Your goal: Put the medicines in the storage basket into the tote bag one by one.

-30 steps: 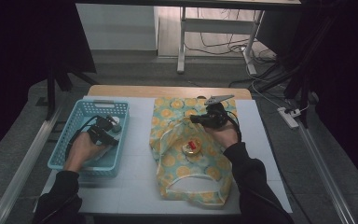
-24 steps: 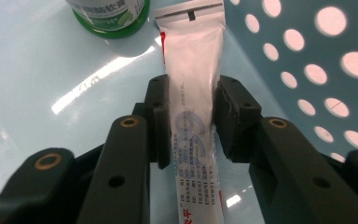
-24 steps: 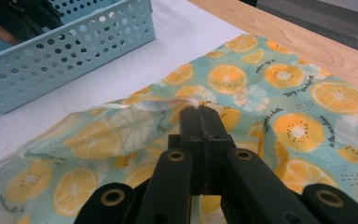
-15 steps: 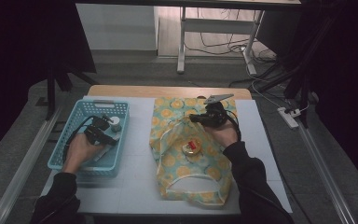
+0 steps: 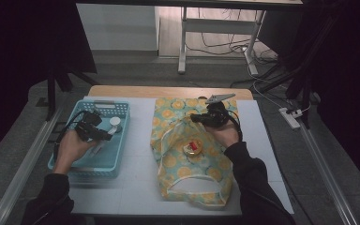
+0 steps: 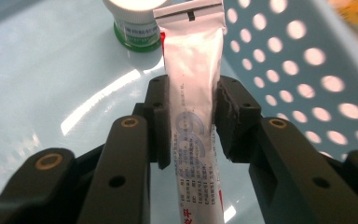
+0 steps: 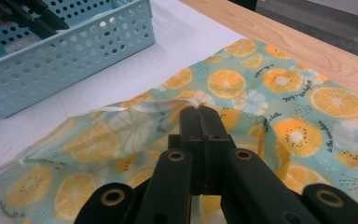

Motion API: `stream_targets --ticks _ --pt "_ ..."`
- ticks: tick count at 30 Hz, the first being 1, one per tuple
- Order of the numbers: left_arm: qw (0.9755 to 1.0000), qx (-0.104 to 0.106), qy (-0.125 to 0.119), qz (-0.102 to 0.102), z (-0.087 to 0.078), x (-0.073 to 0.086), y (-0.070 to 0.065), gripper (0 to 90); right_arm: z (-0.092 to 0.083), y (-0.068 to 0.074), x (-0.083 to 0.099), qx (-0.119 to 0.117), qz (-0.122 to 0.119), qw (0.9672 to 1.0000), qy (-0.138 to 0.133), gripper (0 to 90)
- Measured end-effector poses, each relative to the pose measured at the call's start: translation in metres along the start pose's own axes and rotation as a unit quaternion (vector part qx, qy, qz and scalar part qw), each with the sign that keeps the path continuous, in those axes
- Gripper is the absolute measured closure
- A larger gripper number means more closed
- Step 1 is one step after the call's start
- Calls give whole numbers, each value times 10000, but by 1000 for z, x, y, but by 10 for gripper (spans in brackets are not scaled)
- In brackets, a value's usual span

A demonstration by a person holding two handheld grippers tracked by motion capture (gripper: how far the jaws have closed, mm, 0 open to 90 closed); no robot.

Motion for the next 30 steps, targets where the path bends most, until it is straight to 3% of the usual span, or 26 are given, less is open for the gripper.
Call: stream_targets --ticks 7,15,22,30 --pt "9996 62 -235 125 -21 -6 -10 677 -1 -1 -1 9 15 10000 -9 900" --pt "9981 214 -444 376 -40 -21 -41 676 -1 0 -1 7 19 10000 -15 900" --pt "9953 484 -585 605 -45 -38 -73 676 -2 -1 -1 7 29 10000 -26 900" --pt "9916 744 -630 850 -40 -57 -105 675 -2 -1 -1 5 31 10000 -30 900"
Point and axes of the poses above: each handheld gripper's, and its own axes: z roughly forward along the jaws, x roughly out of its underside, y roughly to its left, the point moved 8 cm from there along z, roughly forward along the jaws, and after that the axes turned 1 degree about y, right-handed, at the moved point
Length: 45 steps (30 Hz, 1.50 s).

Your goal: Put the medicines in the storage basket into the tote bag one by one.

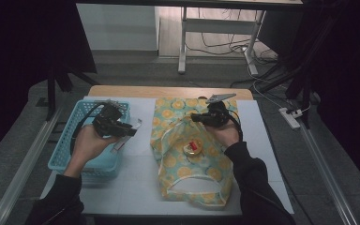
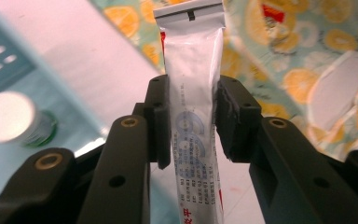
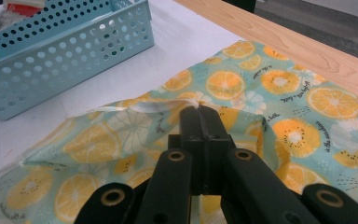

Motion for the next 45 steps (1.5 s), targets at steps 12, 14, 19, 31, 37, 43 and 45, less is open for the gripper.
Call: stream_targets --ticks 12,14,19,31,37,43,45 --pt "9985 325 77 434 34 -31 -44 674 1 -2 0 4 29 10000 3 900" --pt "9982 365 79 461 40 -35 -50 674 1 -2 1 4 33 10000 5 900" --pt "9968 486 148 614 58 -47 -68 674 2 -2 1 0 44 10000 3 900" --pt "9951 560 291 764 102 -63 -93 673 1 -2 0 7 69 10000 -11 900" --pt "9957 548 231 714 119 -70 -97 673 2 -2 -1 4 67 10000 -17 900" --pt "9966 420 214 681 133 -74 -93 673 2 -2 0 3 70 10000 -16 900" --pt "9968 322 224 695 137 -75 -89 672 2 -2 0 4 76 10000 -18 900"
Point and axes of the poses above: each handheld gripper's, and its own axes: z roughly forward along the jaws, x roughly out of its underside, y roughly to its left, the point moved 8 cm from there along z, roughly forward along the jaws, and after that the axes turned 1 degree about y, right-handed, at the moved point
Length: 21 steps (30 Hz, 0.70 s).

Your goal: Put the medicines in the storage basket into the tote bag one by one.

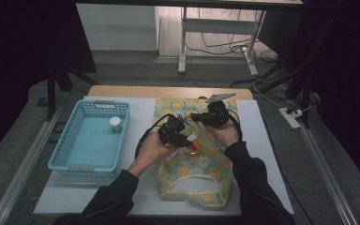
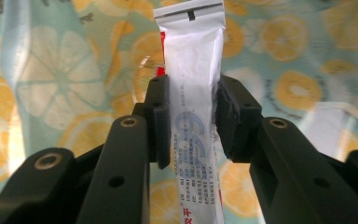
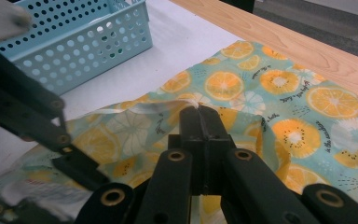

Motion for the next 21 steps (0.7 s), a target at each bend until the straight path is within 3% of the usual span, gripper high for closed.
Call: stream_targets --ticks 11,21 --pt "9991 -348 35 -253 18 1 31 672 4 0 3 5 -1 10000 38 900" --pt "9980 -590 144 -144 34 -1 45 669 7 -1 5 41 36 9999 86 900"
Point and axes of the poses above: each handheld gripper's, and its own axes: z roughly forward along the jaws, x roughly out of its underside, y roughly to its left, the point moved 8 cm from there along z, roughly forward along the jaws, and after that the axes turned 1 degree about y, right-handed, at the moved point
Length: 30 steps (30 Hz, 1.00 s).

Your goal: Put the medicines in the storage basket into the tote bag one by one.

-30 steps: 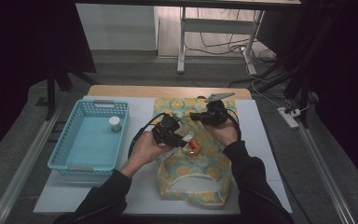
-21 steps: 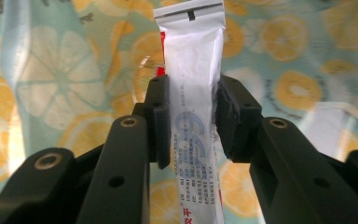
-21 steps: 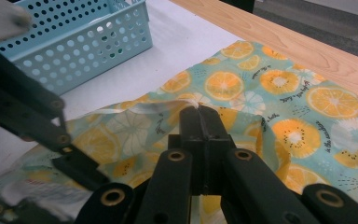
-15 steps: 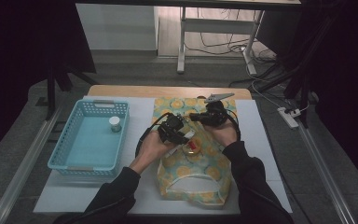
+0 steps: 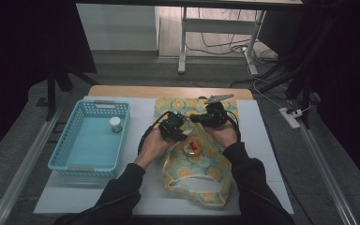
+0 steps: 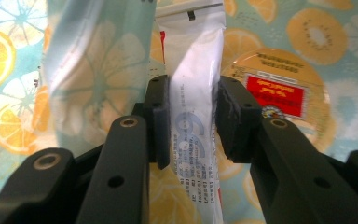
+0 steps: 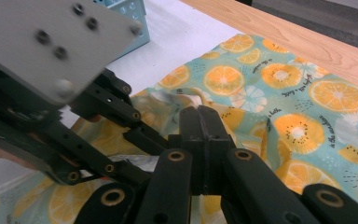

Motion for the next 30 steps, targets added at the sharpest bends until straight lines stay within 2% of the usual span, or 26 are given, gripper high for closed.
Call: stream_targets --ticks 6,9,12,15,18,20,23,26,30 --pt "9999 -36 -101 85 2 -2 3 657 0 -2 1 15 8 10000 1 900" --pt "9997 46 -226 53 -3 -4 3 635 0 -2 1 12 16 10000 -10 900" --pt "9990 186 -397 -21 -11 -6 0 586 -1 -3 1 27 12 10000 -22 900" --pt "9988 262 -414 60 -16 -6 -3 547 -1 -3 1 28 19 10000 -30 900" --pt "9977 398 -549 75 -23 -7 -11 499 -1 -3 1 24 17 10000 -31 900" --pt "9971 447 -592 191 -28 -6 -15 454 -1 -3 1 27 16 10000 -31 900" --pt "9962 527 -658 241 -35 -6 -20 388 -2 -2 1 19 24 10000 -27 900" --pt "9943 657 -810 232 -45 -6 -22 342 -2 -2 2 14 28 10000 -28 900" --pt "9931 704 -912 194 -59 -3 -21 278 -3 -3 2 24 20 10000 -33 900"
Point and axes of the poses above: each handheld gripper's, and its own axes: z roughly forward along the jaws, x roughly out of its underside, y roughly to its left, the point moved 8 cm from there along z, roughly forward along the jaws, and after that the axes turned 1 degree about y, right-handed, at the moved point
